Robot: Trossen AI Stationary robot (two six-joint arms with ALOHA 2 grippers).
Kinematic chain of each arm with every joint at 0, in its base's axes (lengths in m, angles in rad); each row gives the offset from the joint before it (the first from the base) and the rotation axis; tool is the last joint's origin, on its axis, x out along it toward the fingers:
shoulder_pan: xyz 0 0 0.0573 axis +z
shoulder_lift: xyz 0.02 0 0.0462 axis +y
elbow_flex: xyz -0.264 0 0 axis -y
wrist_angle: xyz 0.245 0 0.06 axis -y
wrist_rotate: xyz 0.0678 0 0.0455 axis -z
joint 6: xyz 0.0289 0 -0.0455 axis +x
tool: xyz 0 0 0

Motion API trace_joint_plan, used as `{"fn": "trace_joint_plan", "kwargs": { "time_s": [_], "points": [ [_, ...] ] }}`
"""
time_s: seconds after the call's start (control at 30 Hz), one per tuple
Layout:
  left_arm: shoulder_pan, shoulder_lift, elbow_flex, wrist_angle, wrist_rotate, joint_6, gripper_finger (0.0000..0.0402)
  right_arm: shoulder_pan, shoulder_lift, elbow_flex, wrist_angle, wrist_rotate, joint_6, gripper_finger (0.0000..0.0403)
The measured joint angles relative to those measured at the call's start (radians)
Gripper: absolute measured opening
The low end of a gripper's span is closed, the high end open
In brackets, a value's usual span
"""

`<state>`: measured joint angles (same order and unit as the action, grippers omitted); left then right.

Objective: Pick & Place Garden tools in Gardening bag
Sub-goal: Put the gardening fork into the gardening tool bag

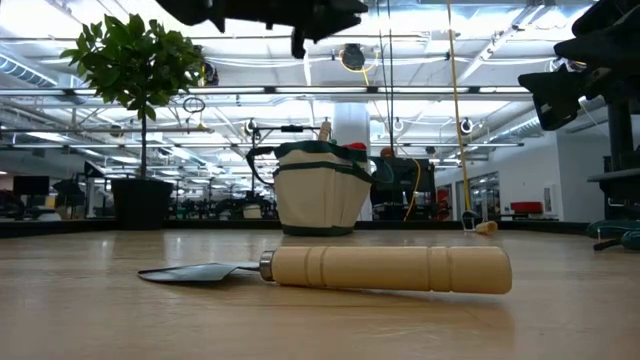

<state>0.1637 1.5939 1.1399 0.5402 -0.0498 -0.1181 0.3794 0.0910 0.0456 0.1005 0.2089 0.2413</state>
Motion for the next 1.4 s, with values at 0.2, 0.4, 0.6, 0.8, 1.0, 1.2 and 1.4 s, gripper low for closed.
{"fn": "trace_joint_plan", "kwargs": {
  "time_s": [0.2,0.4,0.6,0.8,1.0,1.2,1.4],
  "points": [
    [-0.001,-0.118,0.0,-0.182,0.019,-0.007,0.0118,0.0,0.0,0.0,0.0,0.0,0.005,0.0215],
    [0.003,-0.256,0.0,-0.499,0.028,-0.073,0.0118,0.0,0.0,0.0,0.0,0.0,0.006,0.0215],
    [-0.033,-0.355,0.0,-0.739,0.029,-0.086,0.0118,0.0,0.0,0.0,0.0,0.044,0.009,0.0215],
    [-0.076,-0.418,-0.001,-0.829,0.031,-0.102,0.0118,0.0,0.0,0.0,0.084,0.263,0.158,0.0215],
    [-0.098,-0.467,-0.014,-0.908,0.023,-0.096,0.0118,0.0,0.0,-0.001,0.241,0.543,0.394,0.0215],
    [-0.099,-0.539,-0.152,-0.832,0.024,-0.14,0.0118,0.0,0.0,-0.001,0.311,0.716,0.476,0.0215],
    [-0.098,-0.663,-0.35,-0.675,0.051,-0.159,0.0118,0.0,0.0,-0.001,0.328,0.703,0.467,0.0215]
  ]
}}
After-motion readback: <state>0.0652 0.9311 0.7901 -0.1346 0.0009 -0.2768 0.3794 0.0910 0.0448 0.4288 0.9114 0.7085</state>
